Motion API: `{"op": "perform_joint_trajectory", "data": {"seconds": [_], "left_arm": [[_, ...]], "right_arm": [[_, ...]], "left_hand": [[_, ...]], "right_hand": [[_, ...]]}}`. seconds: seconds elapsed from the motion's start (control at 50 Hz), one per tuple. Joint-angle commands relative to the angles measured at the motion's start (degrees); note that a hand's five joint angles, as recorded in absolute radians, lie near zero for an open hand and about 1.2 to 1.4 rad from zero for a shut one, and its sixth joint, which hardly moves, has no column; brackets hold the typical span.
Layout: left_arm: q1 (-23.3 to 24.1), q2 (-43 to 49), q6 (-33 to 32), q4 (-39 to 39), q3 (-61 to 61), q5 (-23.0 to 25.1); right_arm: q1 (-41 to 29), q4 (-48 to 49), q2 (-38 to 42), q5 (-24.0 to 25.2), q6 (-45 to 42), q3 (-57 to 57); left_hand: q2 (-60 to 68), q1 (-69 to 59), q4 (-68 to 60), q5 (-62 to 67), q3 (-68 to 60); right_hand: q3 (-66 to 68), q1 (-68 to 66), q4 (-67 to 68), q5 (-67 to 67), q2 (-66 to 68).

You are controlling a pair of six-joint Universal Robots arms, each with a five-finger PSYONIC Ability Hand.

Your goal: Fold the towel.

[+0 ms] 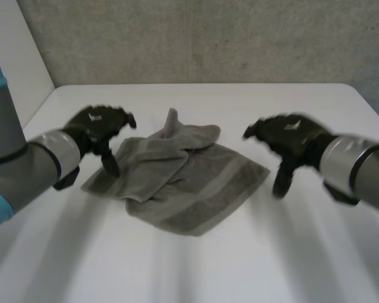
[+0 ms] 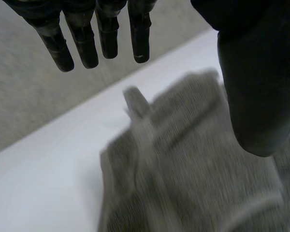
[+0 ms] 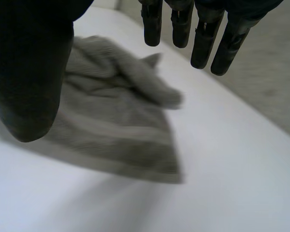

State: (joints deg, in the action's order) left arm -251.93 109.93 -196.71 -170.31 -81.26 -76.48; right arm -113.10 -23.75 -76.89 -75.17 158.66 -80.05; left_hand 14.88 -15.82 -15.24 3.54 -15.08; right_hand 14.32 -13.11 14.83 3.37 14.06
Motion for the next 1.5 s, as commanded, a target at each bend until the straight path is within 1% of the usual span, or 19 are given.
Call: {"op": "perform_joint_trajectory", "data": {"seconds": [0.02, 0.14, 0.28, 0.36, 0.52, 0.66, 0.78, 0.82, 0.84, 0.86, 0.88, 0.9, 0.92, 0.96, 1.02, 1.16, 1.3, 1.4, 1.5], "left_arm": [[-2.5, 4.6, -8.0, -7.0, -6.1, 3.0], [-2.6, 8.7, -8.6, -11.8, -7.2, 2.9], [-2.5, 11.7, -8.2, -14.1, -7.2, 2.9], [-2.1, 12.6, -7.8, -17.0, -7.3, 2.8], [-1.2, 14.0, -7.3, -19.5, -7.3, 2.7], [-0.7, 15.1, -5.4, -19.6, -6.8, 2.8], [-0.7, 15.1, -3.6, -19.6, -6.8, 2.8], [-0.6, 15.1, -2.7, -19.6, -6.8, 2.8], [-0.6, 15.1, -2.7, -19.6, -6.8, 2.8], [-0.6, 15.0, -2.4, -19.7, -6.7, 2.9], [-0.6, 15.0, -2.4, -19.7, -6.7, 2.9], [-0.6, 14.9, -1.9, -19.9, -6.6, 2.9], [-0.6, 14.9, -1.5, -20.2, -6.6, 2.9], [-0.6, 14.7, -1.2, -20.5, -6.6, 2.9], [-0.7, 14.4, -1.1, -20.7, -6.5, 2.9], [-0.7, 14.3, -0.9, -20.8, -6.1, 2.9], [-0.7, 14.2, -0.9, -20.8, -6.0, 2.8], [-0.8, 13.8, -0.9, -20.7, -6.1, 2.8], [-0.9, 12.4, -0.9, -20.7, -7.1, 2.8]], "right_arm": [[-5.2, 14.9, 2.5, 1.8, 0.1, -10.8], [-9.9, 26.6, 6.3, 1.2, 0.9, -15.8], [-12.4, 28.3, 12.3, 1.3, 6.0, -16.4], [-12.9, 32.2, 15.1, 1.2, 8.4, -16.9], [-13.0, 38.9, 18.0, 1.1, 8.8, -17.5], [-13.0, 39.5, 21.3, 0.8, 8.8, -15.6], [-13.1, 39.8, 23.1, -1.7, 8.9, -13.8], [-13.1, 40.4, 23.2, -2.1, 8.9, -13.6], [-13.1, 41.4, 23.1, -2.4, 8.9, -13.6], [-13.1, 41.4, 23.1, -2.4, 9.0, -13.6], [-13.0, 42.2, 23.1, -2.5, 9.0, -13.6], [-13.0, 42.7, 23.0, -2.5, 9.3, -13.7], [-13.0, 42.7, 23.0, -2.5, 9.3, -13.7], [-13.0, 43.3, 22.6, -2.4, 10.3, -13.8], [-12.8, 43.3, 22.3, -2.3, 11.0, -13.7], [-12.1, 42.9, 18.0, -1.4, 12.1, -14.4], [-6.7, 41.7, 15.3, -0.1, 11.9, -14.6], [-1.4, 38.8, 13.6, 4.8, 11.4, -14.3], [5.1, 37.2, 12.9, 6.8, 10.4, -13.5]], "left_hand": [[-2.3, 3.2, 2.7, -1.0, 2.5], [-1.5, 2.4, 1.8, -0.1, 1.7], [-1.3, 2.2, 1.7, 0.0, 1.5], [-0.8, 1.7, 1.2, 0.5, 1.0], [2.2, -1.3, -1.9, 3.6, -2.0], [2.9, -2.0, -2.5, 4.2, -2.7], [6.3, -5.3, -5.9, 7.6, -6.1], [19.3, -18.4, -18.9, 20.6, -19.1], [19.4, -18.5, -19.0, 20.7, -19.2], [31.4, -30.4, -31.0, 32.7, -31.2], [31.5, -30.6, -31.1, 32.8, -31.3], [42.0, -41.1, -41.6, 43.3, -41.8], [47.8, -46.8, -47.4, 49.1, -47.6], [50.6, -49.7, -50.3, 52.0, -50.4], [56.7, -55.8, -56.3, 58.0, -56.5], [56.7, -55.8, -56.4, 58.1, -56.5], [55.4, -54.4, -55.0, 56.7, -55.2], [54.7, -53.8, -54.4, 56.1, -54.5], [52.4, -51.4, -52.0, 53.7, -52.2]], "right_hand": [[-4.3, 3.1, -4.8, -3.4, -4.1], [-4.3, 3.1, -4.8, -3.4, -4.1], [-3.6, 2.3, -4.1, -2.6, -3.3], [5.3, -6.5, 4.8, 6.3, 5.6], [19.8, -21.0, 19.3, 20.7, 20.1], [23.8, -25.1, 23.3, 24.8, 24.1], [29.0, -30.3, 28.5, 30.0, 29.3], [33.3, -34.5, 32.8, 34.2, 33.5], [38.3, -39.5, 37.8, 39.2, 38.5], [38.3, -39.5, 37.8, 39.3, 38.6], [45.3, -46.5, 44.8, 46.3, 45.6], [53.9, -55.1, 53.4, 54.8, 54.1], [54.0, -55.2, 53.5, 54.9, 54.2], [65.6, -66.9, 65.1, 66.6, 65.9], [65.7, -66.9, 65.2, 66.6, 65.9], [65.7, -66.9, 65.2, 66.6, 65.9], [65.7, -66.9, 65.2, 66.6, 65.9], [65.7, -66.9, 65.2, 66.6, 65.9], [65.7, -66.9, 65.2, 66.6, 65.9]]}}
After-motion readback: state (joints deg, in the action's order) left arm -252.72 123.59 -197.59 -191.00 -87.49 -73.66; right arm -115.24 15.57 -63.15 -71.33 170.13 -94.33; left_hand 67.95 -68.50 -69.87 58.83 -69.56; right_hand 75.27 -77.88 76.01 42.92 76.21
